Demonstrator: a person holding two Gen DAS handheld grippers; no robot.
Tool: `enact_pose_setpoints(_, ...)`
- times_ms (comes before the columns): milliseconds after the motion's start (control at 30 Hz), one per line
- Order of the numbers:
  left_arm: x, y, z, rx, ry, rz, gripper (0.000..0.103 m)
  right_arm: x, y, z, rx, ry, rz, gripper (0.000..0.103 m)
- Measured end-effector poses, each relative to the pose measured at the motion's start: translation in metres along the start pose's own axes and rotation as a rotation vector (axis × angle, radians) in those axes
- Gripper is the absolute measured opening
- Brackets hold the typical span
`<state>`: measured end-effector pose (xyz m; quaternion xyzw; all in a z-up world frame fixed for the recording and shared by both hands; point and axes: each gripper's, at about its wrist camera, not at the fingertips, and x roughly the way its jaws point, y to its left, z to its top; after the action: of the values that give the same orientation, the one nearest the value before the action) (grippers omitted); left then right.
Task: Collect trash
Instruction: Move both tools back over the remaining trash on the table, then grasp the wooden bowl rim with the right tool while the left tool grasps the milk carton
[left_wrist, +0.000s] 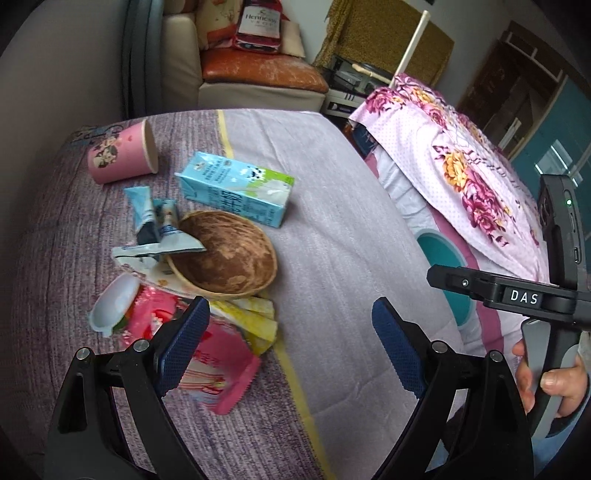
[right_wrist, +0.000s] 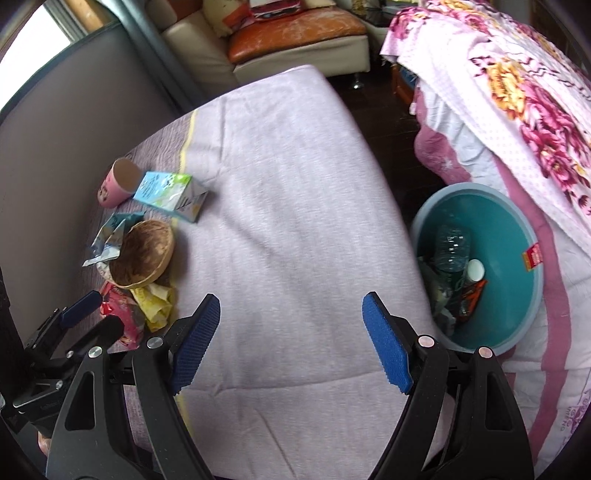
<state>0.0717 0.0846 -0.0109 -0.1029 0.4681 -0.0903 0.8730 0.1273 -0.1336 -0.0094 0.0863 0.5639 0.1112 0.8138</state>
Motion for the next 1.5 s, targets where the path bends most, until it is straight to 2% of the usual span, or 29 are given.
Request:
enact_pose_setpoints(233,-0.011,0.066,0.007,-0.083,-0.035,0.074,0.090,0.027,0.050,0.014,-0.066,0.045,0.023,0.075)
enact_pose_setpoints(300,-0.013,0.083,0.009,-0.110,-0.044,0.092,0.090,0.037,0.066,0.018,-0.086,0.063,0.037,0.070)
enact_pose_setpoints(367,-0.015,0.104,0.010,-0.147,-0.048,0.109,0.090,0.046,0.079,0.023,-0.093,0.083,0.049,0.059)
enact_pose_setpoints(433,-0.014,0.124,0.010,-0.193,-0.046,0.118,0.090,0.057,0.093,0.028,-0.104,0.107,0.067,0.054)
enact_pose_setpoints(667,-0.013,0.159,0.016,-0.246,-0.036,0.148,0.090,0.095,0.122,0.034,-0.099,0.181,0.115,0.050)
enact_pose_setpoints(800,-0.011,0.163,0.020,-0.253,-0.036,0.146,0.090,0.109,0.133,0.034,-0.101,0.197,0.131,0.046)
enact_pose_setpoints(867,-0.008,0.161,0.022,-0.253,-0.033,0.143,0.090,0.115,0.136,0.034,-0.100,0.209,0.135,0.036)
enact_pose_setpoints(1000,-0.004,0.157,0.023,-0.253,-0.029,0.134,0.090,0.127,0.134,0.033,-0.077,0.230,0.140,0.033)
enact_pose_setpoints(1067,-0.003,0.153,0.026,-0.255,-0.028,0.131,0.090,0.126,0.134,0.031,-0.093,0.205,0.126,0.024)
enact_pose_setpoints(1100,-0.002,0.151,0.027,-0.255,-0.029,0.128,0.090,0.126,0.134,0.031,-0.096,0.204,0.129,0.011)
enact_pose_setpoints(1133,-0.002,0.149,0.029,-0.254,-0.031,0.125,0.090,0.123,0.132,0.031,-0.091,0.197,0.141,0.008)
enact_pose_setpoints(1300,-0.005,0.124,0.044,-0.226,-0.054,0.102,0.090,0.100,0.114,0.034,-0.102,0.126,0.106,0.004)
enact_pose_setpoints(1500,0.004,0.079,0.069,-0.184,-0.056,0.054,0.090,0.064,0.069,0.041,-0.098,0.018,0.003,0.004)
